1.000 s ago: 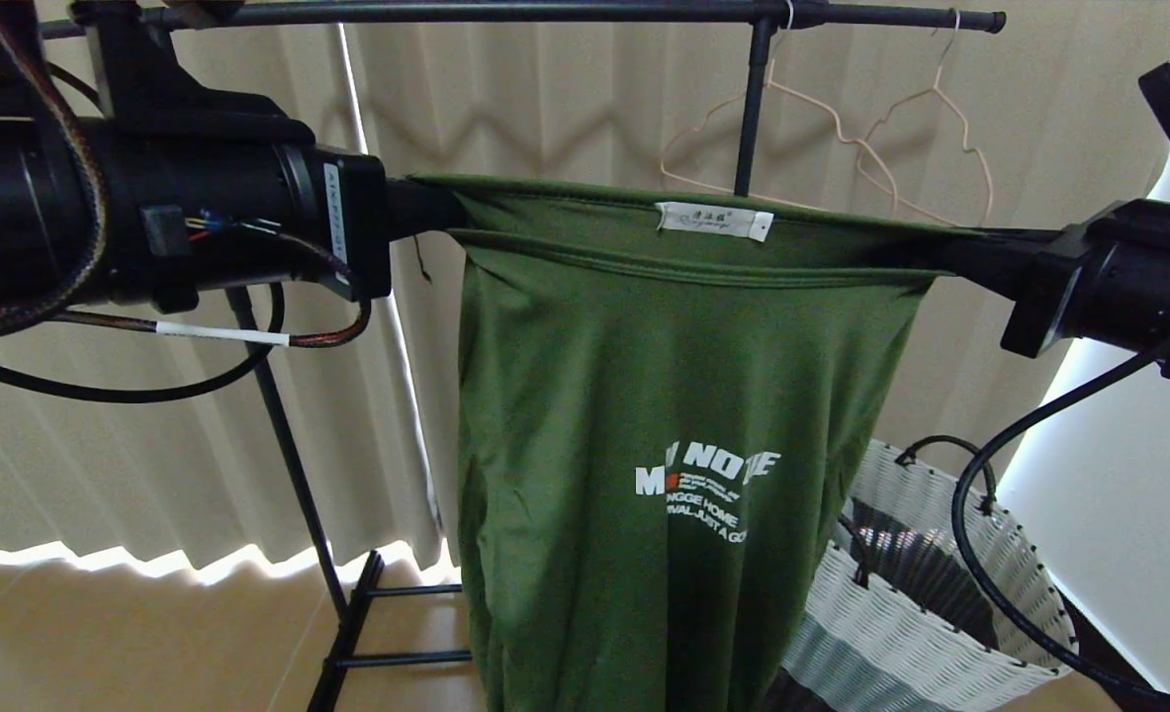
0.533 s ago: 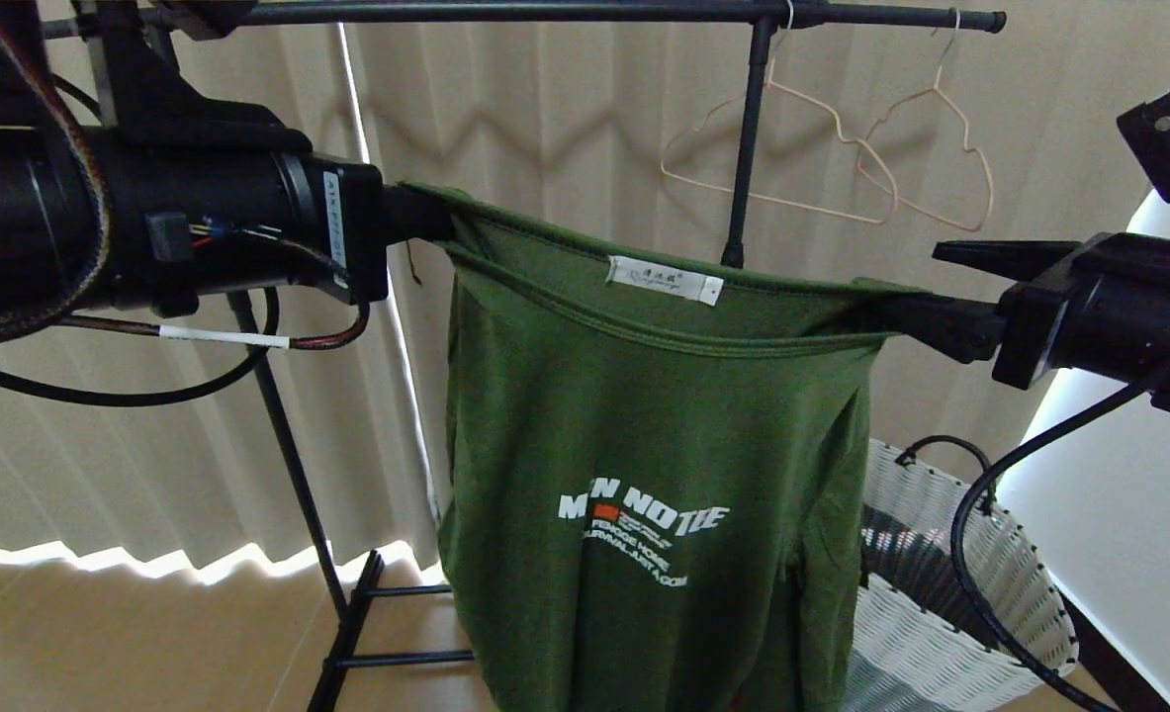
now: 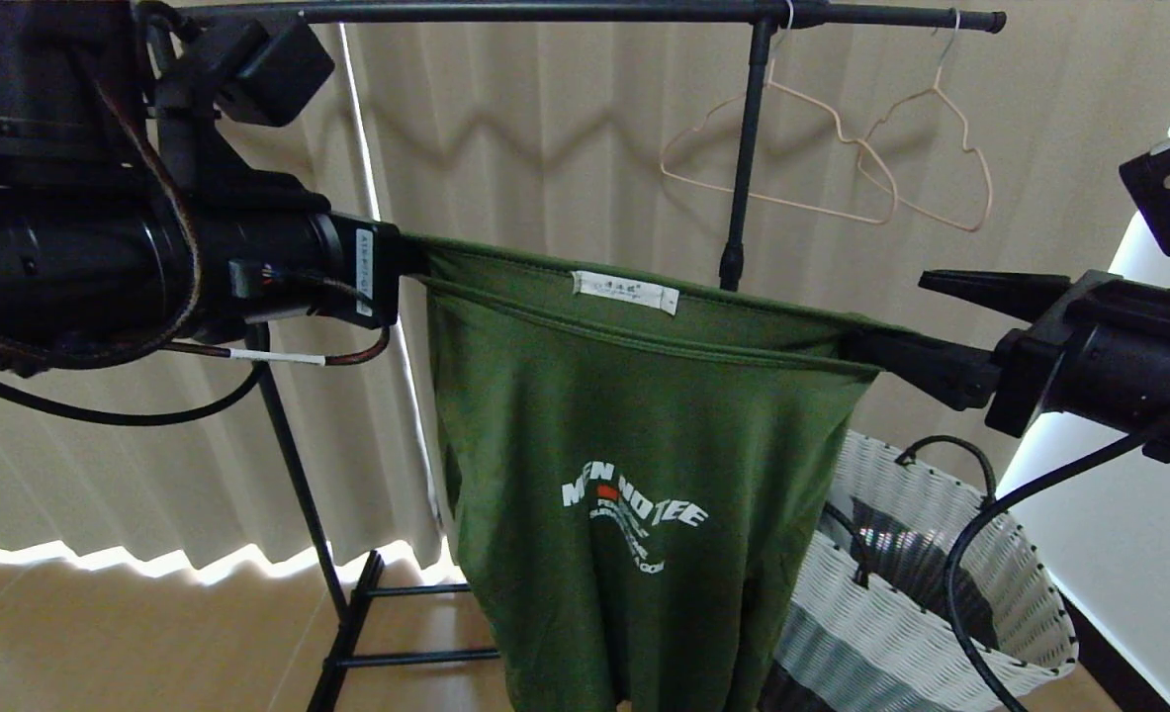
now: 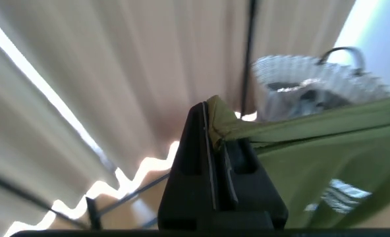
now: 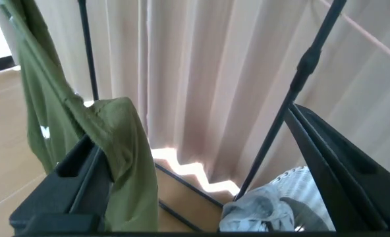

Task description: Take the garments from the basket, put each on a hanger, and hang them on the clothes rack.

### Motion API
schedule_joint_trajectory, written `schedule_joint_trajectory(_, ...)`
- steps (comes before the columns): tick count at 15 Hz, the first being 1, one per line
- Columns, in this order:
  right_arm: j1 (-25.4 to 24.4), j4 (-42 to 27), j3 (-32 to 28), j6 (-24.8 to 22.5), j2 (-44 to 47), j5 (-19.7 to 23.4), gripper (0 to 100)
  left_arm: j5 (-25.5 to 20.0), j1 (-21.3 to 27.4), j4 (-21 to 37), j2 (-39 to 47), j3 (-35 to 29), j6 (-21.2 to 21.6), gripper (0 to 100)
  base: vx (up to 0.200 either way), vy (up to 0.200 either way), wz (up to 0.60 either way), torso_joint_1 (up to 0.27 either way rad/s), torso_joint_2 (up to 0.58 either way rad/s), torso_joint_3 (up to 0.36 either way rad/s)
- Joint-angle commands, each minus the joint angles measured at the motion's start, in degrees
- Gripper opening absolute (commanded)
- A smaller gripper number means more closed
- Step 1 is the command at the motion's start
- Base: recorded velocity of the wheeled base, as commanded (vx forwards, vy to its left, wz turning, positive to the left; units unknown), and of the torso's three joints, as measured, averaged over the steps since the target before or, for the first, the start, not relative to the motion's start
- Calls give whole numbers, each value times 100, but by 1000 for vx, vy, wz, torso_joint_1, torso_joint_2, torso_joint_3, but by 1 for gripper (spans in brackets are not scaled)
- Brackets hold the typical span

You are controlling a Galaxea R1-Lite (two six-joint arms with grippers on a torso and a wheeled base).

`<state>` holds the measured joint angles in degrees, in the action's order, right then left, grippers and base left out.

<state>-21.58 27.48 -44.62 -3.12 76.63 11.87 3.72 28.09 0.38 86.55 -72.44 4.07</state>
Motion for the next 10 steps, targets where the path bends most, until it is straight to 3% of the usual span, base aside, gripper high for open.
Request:
schedule_joint_trajectory(1, -4, 3, 32, 40, -8, -1, 100, 6, -198, -38, 46, 212, 6, 0, 0, 0, 0, 0, 0, 0)
schedule_joint_trajectory(5, -31, -14, 76, 154, -87, 17, 100, 6, -365, -55, 46, 379, -29, 0, 0, 0, 0, 0, 0, 0)
schedule_joint_trajectory(10, -549, 12, 436, 479, -166, 606, 100, -29, -137, -126, -51, 406, -267, 0, 0, 0, 0, 0, 0, 0)
